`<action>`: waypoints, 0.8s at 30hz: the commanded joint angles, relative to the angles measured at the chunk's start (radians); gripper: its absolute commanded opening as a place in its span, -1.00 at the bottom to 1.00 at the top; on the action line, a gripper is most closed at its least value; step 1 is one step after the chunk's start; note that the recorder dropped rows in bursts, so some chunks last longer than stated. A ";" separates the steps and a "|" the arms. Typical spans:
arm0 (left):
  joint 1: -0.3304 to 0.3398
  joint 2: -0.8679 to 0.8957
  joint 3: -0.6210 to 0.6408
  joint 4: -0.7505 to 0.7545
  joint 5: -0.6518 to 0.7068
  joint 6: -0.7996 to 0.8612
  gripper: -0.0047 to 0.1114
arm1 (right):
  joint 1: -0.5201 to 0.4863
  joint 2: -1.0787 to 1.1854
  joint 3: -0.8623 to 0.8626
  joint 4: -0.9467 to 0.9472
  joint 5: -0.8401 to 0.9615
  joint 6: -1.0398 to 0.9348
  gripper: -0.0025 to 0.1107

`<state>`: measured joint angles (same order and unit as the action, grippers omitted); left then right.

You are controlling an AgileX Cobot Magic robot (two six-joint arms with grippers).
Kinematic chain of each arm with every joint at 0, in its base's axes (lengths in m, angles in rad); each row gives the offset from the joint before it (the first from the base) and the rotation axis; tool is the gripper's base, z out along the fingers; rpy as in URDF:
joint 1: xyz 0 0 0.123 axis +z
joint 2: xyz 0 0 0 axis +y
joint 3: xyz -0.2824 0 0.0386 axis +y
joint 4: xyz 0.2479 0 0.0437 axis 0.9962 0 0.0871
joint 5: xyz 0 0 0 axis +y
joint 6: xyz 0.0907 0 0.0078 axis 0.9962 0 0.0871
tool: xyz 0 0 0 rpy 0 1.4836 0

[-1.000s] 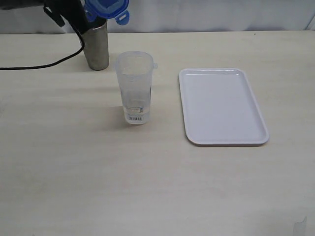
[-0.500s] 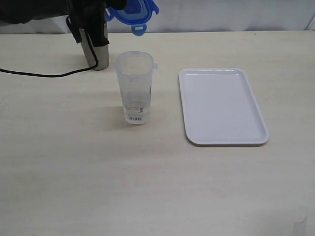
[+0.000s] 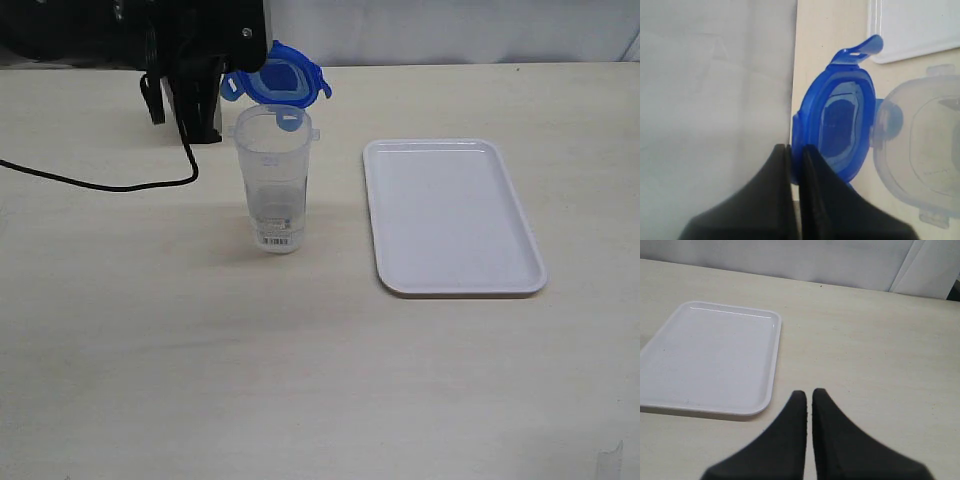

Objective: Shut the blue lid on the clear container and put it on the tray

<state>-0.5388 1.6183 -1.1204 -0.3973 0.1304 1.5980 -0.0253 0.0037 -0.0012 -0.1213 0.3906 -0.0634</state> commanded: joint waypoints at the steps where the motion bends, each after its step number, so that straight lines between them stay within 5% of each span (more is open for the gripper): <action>1: -0.008 -0.041 0.003 -0.008 -0.011 -0.010 -0.92 | -0.007 -0.004 0.001 0.003 0.000 -0.001 -0.88; 10: 0.005 -0.039 0.029 -0.032 -0.232 -0.033 -0.92 | -0.007 -0.004 0.001 0.003 0.000 -0.001 -0.88; 13: 0.004 -0.039 0.058 -0.244 -0.405 0.112 -0.92 | -0.007 -0.004 0.001 0.003 0.000 -0.001 -0.88; 16: -0.035 -0.017 0.070 -0.634 -0.724 0.543 -0.92 | -0.007 -0.004 0.001 0.003 0.000 -0.001 -0.88; 18: -0.039 0.003 0.075 -0.676 -0.874 0.544 -0.92 | -0.007 -0.004 0.001 0.003 0.000 -0.001 -0.88; 24: -0.062 0.003 0.121 -0.748 -0.684 0.544 -0.92 | -0.007 -0.004 0.001 0.003 0.000 -0.001 -0.88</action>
<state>-0.5739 1.6211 -1.0206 -1.1084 -0.6294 2.1114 -0.0253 0.0037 -0.0012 -0.1213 0.3906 -0.0634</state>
